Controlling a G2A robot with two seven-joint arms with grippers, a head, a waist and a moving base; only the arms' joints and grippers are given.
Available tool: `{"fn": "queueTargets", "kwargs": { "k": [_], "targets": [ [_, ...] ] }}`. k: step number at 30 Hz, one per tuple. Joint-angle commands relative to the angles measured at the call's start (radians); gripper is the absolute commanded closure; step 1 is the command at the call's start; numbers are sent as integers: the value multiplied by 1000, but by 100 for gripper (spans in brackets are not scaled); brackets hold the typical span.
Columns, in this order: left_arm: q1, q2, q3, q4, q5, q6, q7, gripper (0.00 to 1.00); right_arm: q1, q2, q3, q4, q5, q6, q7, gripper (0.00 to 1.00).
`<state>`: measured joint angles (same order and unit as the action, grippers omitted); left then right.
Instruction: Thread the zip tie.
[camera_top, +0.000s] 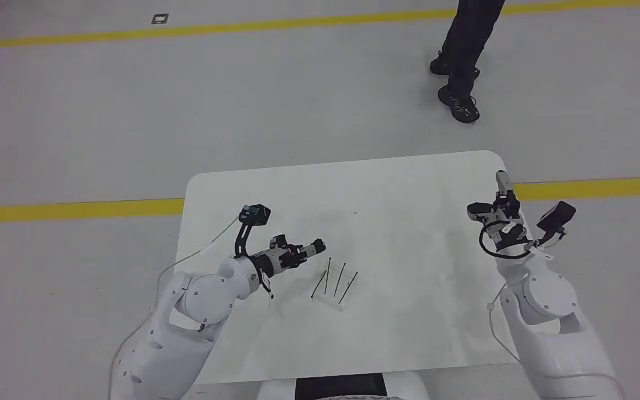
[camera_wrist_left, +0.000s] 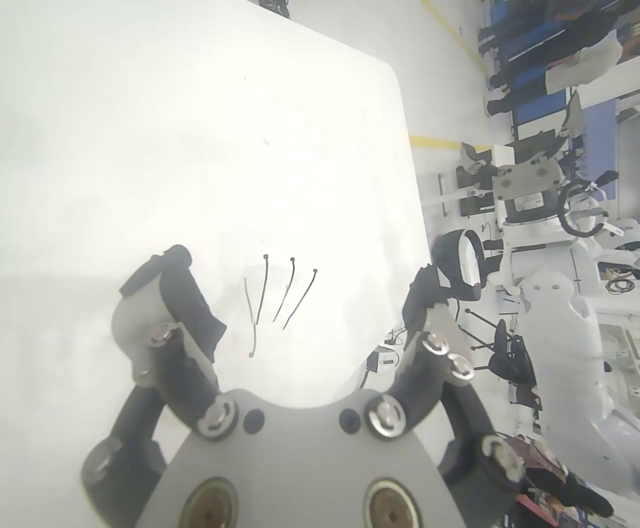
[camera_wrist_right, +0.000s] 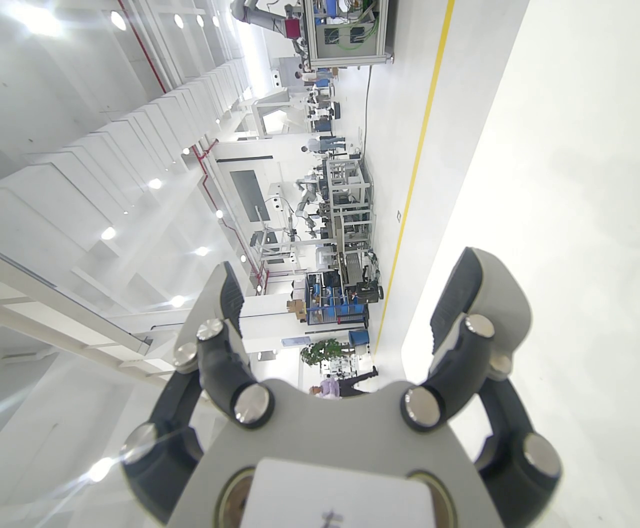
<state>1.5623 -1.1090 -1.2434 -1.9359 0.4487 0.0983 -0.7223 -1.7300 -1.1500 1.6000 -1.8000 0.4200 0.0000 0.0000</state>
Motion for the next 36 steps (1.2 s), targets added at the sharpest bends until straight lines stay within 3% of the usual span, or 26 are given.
{"fn": "queueTargets", "kwargs": {
  "k": [1,7,11,16,17,29,31,36],
  "targets": [
    [0,0,0,0,1,0,0,0,0,0,0,0,0,0,0,0],
    [0,0,0,0,1,0,0,0,0,0,0,0,0,0,0,0],
    [-19,2,39,-14,12,-11,-74,0,0,0,0,0,0,0,0,0],
    [-60,2,97,-9,47,29,-156,0,0,0,0,0,0,0,0,0],
    [-69,3,106,-7,83,46,-150,0,0,0,0,0,0,0,0,0],
    [-69,3,112,-5,86,43,-153,0,0,0,0,0,0,0,0,0],
    [-81,1,144,2,99,34,-172,0,0,0,0,0,0,0,0,0],
    [-138,-5,223,25,149,71,-219,0,0,0,0,0,0,0,0,0]
  ]
}}
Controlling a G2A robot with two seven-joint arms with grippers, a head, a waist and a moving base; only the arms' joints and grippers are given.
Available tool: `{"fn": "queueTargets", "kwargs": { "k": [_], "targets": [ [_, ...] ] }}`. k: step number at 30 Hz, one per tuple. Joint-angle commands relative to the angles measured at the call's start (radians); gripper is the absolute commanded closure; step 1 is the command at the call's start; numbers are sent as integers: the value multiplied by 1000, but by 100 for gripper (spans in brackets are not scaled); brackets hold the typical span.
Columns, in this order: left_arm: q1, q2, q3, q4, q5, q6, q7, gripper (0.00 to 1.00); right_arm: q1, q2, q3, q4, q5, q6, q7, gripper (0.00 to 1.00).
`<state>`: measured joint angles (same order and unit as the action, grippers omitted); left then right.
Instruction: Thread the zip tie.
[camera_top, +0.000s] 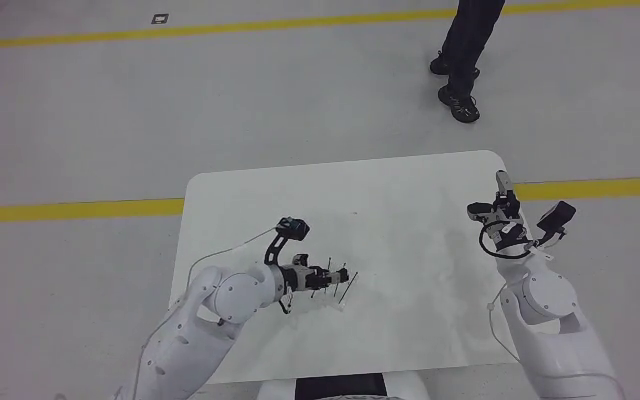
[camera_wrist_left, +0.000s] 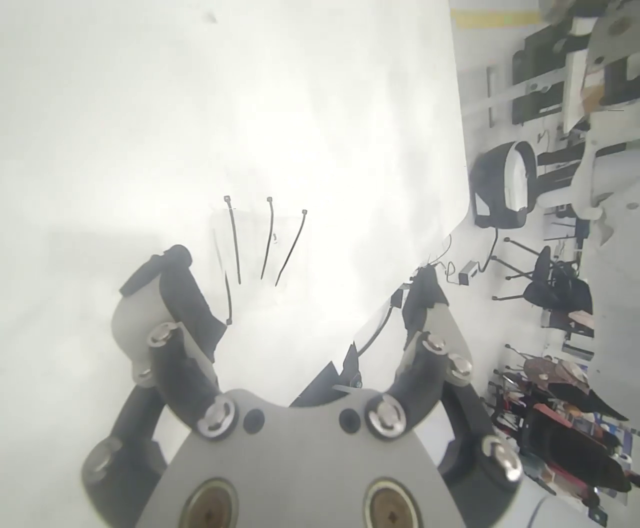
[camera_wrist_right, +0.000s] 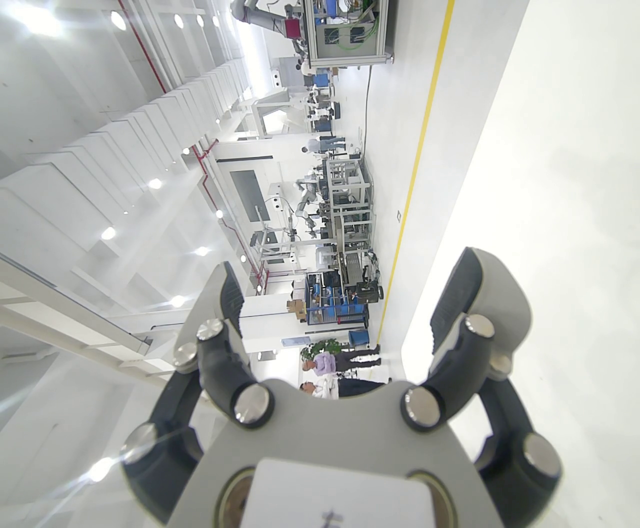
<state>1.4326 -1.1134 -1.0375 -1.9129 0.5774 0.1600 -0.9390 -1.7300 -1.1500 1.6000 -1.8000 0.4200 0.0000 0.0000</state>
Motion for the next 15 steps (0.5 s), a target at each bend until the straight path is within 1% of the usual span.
{"fn": "queueTargets", "kwargs": {
  "k": [1,2,15],
  "targets": [
    [-17,-2,38,1,50,21,-4,0,0,0,0,0,0,0,0,0],
    [-20,-3,48,-1,68,26,-3,0,0,0,0,0,0,0,0,0],
    [-20,-3,48,-1,68,26,-3,0,0,0,0,0,0,0,0,0]
  ]
}}
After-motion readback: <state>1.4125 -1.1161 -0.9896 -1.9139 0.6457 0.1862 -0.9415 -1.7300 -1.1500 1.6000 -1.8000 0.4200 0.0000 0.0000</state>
